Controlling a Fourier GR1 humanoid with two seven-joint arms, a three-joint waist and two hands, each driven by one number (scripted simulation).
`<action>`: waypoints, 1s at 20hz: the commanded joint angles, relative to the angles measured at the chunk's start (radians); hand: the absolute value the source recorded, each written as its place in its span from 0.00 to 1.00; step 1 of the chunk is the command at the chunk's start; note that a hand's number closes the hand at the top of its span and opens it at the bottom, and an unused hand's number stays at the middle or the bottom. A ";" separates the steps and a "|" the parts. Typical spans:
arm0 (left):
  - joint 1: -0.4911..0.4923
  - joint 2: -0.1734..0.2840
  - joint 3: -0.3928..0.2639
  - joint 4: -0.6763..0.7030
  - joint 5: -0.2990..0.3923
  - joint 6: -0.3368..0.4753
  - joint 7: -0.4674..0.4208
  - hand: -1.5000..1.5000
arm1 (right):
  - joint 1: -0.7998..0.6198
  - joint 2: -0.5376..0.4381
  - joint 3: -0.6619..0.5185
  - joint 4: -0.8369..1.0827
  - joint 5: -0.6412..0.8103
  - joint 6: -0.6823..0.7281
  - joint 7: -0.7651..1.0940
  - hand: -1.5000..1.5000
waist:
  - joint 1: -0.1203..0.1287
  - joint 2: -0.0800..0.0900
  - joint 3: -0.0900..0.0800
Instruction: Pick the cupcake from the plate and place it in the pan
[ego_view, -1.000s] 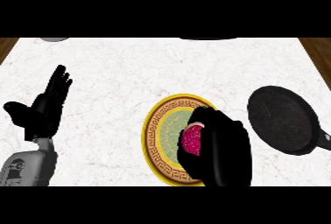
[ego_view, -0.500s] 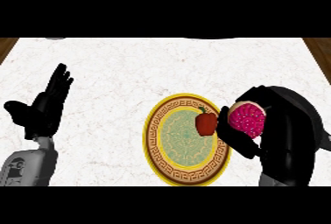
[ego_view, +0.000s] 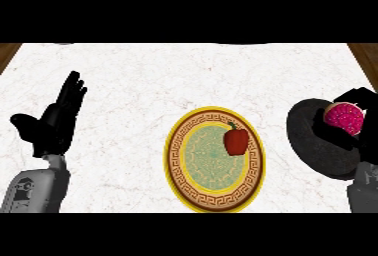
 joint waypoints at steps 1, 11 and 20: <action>0.015 0.015 0.018 0.001 0.012 -0.014 -0.005 0.50 | -0.045 -0.109 -0.152 0.222 -0.056 -0.062 -0.141 1.00 | 0.009 0.002 0.000; -0.026 -0.026 -0.024 0.001 -0.006 -0.002 0.013 0.50 | -0.278 -0.153 -0.289 0.934 -0.184 -0.323 -0.554 1.00 | 0.017 0.004 0.000; 0.019 -0.031 -0.028 -0.049 -0.012 0.011 0.036 0.50 | -0.311 -0.118 -0.393 1.172 -0.462 -0.052 -0.771 0.00 | 0.023 0.004 0.002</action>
